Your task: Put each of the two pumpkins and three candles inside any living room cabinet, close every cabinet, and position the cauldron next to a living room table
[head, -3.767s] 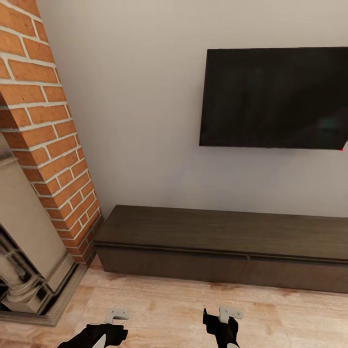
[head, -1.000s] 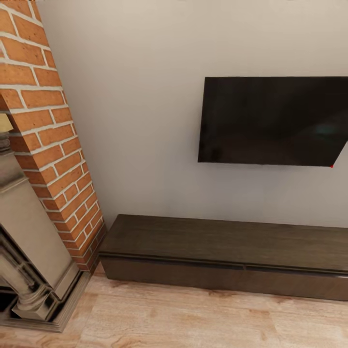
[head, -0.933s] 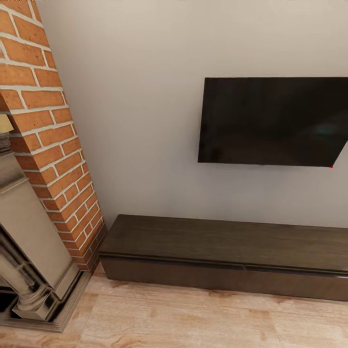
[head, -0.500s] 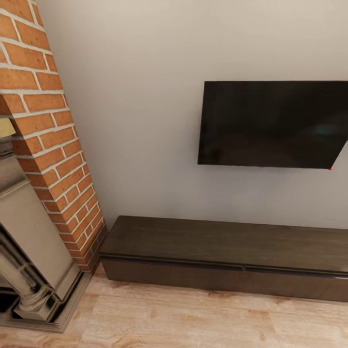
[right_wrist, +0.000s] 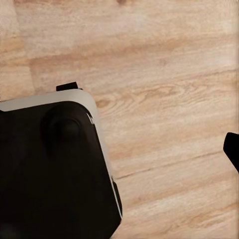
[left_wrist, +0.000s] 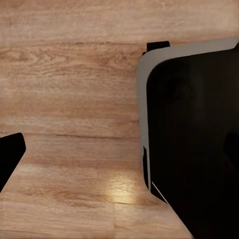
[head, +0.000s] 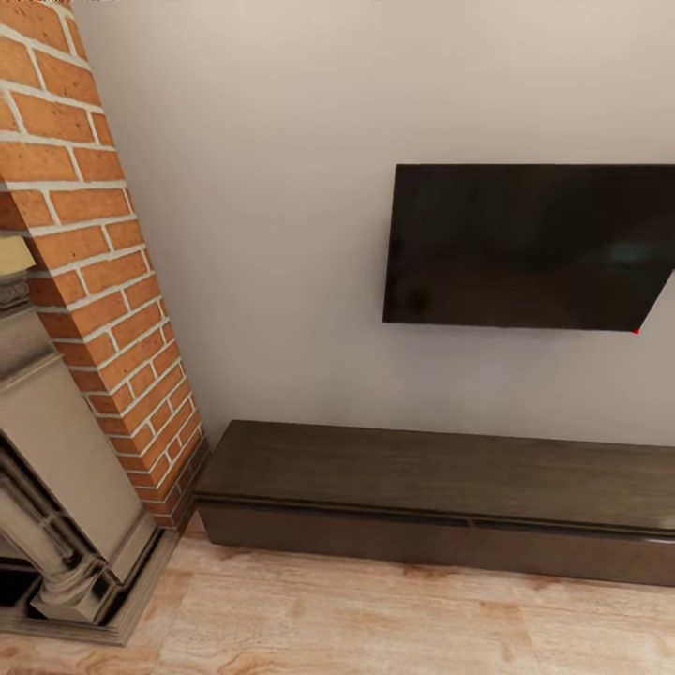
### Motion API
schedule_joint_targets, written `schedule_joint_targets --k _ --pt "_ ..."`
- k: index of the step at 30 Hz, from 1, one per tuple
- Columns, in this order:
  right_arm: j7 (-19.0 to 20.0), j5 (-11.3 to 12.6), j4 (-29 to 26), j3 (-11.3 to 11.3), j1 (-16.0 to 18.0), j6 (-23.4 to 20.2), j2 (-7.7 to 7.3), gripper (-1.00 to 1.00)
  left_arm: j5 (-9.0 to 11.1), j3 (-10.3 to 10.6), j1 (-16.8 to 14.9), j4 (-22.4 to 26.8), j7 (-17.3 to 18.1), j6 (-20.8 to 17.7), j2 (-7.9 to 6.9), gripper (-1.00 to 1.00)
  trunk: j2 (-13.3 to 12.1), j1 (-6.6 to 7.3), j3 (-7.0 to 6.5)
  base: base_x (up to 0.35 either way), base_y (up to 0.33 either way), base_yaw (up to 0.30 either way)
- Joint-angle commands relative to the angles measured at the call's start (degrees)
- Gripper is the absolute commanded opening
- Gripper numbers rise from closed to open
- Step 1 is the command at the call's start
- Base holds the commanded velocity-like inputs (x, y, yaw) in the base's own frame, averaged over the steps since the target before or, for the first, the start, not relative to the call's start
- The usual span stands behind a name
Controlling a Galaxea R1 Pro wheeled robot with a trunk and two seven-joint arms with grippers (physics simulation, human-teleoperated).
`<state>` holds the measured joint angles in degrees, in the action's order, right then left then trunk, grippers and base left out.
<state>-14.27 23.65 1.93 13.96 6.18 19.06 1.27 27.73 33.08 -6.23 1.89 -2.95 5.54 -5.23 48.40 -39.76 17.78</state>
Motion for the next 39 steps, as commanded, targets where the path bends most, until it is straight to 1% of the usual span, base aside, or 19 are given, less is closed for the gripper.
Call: schedule_joint_targets --k 1,15,19,23,30,39 --pt "0.0 0.4 0.1 0.5 0.1 0.4 0.0 1.0 0.4 0.5 0.1 0.0 -0.2 0.1 -0.02 1.0 -0.4 0.22 -0.12 0.0 0.0 0.0" --pt "0.0 0.4 0.0 0.6 0.0 0.5 -0.11 1.0 0.4 0.9 0.3 0.0 -0.4 0.0 0.19 1.0 -6.0 3.29 -2.63 0.0 0.0 0.0" --pt "0.0 0.4 -0.2 0.6 0.0 0.5 -0.08 1.0 0.5 1.3 1.5 0.0 -0.5 0.1 0.13 1.0 -7.6 4.17 -3.35 0.0 0.0 0.0" --pt "0.0 0.5 0.0 0.6 0.0 0.5 -0.11 1.0 0.5 1.6 2.1 0.1 -0.5 0.1 0.08 1.0 -9.2 5.05 -4.07 0.0 0.0 0.0" --pt "0.0 0.5 0.0 0.6 0.0 0.5 -0.1 1.0 0.5 2.0 2.4 0.1 -0.6 0.1 0.1 1.0 -9.2 5.05 -4.07 0.0 0.0 0.0" --pt "0.0 0.5 0.1 0.6 -0.1 0.5 -0.12 1.0 0.8 1.9 2.4 0.4 -0.6 0.1 0.13 1.0 -9.2 5.05 -4.07 0.0 0.0 0.0"
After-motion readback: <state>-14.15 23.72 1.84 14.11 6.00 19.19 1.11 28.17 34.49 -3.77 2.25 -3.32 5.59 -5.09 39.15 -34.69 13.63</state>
